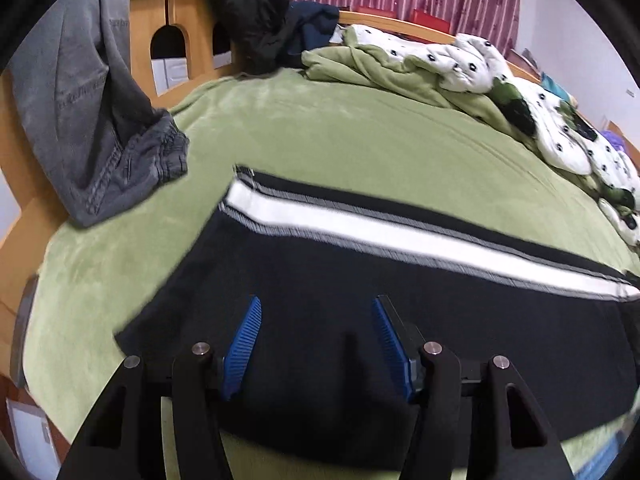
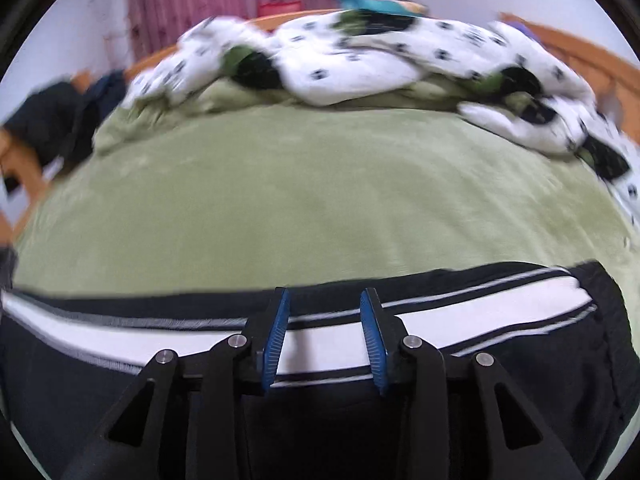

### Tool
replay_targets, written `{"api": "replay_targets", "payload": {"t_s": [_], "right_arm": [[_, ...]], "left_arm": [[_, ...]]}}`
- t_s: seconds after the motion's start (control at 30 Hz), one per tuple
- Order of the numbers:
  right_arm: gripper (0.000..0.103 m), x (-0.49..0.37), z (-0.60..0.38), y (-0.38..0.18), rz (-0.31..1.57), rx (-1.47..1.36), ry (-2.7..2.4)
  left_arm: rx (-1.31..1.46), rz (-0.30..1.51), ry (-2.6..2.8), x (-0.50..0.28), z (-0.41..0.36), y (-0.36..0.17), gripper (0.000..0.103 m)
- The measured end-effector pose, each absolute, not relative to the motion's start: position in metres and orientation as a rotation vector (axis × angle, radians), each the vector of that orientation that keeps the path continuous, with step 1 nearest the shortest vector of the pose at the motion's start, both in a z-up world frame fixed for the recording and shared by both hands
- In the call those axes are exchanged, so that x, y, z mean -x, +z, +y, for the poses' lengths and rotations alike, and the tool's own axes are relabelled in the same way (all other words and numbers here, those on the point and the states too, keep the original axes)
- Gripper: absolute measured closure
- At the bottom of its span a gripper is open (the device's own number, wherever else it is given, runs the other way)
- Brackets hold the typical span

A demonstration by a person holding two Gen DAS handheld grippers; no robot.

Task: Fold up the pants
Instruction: 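Open both grippers and release the folded pants, then grasp the bunched black cuff with the left gripper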

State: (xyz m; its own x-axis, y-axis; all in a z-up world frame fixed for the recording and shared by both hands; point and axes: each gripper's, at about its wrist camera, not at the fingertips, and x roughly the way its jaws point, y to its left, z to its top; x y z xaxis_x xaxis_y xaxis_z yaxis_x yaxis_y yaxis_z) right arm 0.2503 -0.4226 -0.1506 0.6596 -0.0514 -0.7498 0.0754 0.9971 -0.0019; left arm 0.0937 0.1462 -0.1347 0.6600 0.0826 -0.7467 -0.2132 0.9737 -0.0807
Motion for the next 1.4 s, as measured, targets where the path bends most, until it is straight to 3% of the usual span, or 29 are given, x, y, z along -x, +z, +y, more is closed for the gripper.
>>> {"api": "replay_targets", "payload": {"t_s": [0.1,0.33,0.47,0.93,0.97,1.03,1.4], "right_arm": [[0.066,-0.272,-0.405,-0.183,0.945,0.035,-0.124],[0.065,-0.249,-0.398,-0.149,0.954,-0.072,-0.133],[0.047,-0.205,-0.38,-0.126,0.873,-0.072,-0.127],[0.047,-0.112,-0.349,-0.148,0.934,-0.286,-0.174],[0.047,-0.109,-0.35,-0.151,0.938,-0.313,-0.175],[0.047,-0.104,-0.35,-0.156,0.942,-0.363,-0.178],[0.047,-0.086,-0.331,-0.154,0.872,-0.248,-0.218]], "left_arm": [[0.211,0.841,0.128,-0.07,0.145,-0.138,0.048],[0.428,0.822,0.111,-0.023,0.169,-0.16,0.048],[0.517,0.74,0.133,-0.006,0.191,-0.165,0.048],[0.703,0.755,0.177,-0.057,0.26,-0.2,0.049],[0.728,0.741,0.184,-0.062,0.267,-0.2,0.05],[0.754,0.738,0.213,-0.066,0.279,-0.202,0.07],[0.765,0.728,0.225,-0.073,0.284,-0.209,0.07]]}}
